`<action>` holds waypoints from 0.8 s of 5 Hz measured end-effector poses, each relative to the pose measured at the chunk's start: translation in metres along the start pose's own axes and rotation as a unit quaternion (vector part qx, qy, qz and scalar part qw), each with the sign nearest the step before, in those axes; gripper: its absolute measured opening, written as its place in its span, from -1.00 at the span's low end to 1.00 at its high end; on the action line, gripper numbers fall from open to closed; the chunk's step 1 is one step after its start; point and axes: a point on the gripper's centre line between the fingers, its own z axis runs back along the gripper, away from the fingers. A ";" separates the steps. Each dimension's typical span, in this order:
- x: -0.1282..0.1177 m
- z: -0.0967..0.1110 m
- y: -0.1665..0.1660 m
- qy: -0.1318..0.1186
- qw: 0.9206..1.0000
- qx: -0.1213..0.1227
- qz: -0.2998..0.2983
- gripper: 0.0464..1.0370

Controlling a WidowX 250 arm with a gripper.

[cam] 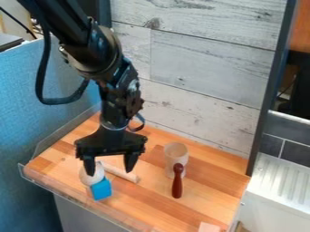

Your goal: Place the ball on the container

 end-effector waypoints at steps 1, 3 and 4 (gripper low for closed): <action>0.001 -0.025 0.015 0.031 0.995 0.028 0.090 0.93; 0.008 -0.042 0.025 0.044 0.987 0.021 0.151 0.93; 0.014 -0.037 0.030 0.038 0.988 0.006 0.148 0.93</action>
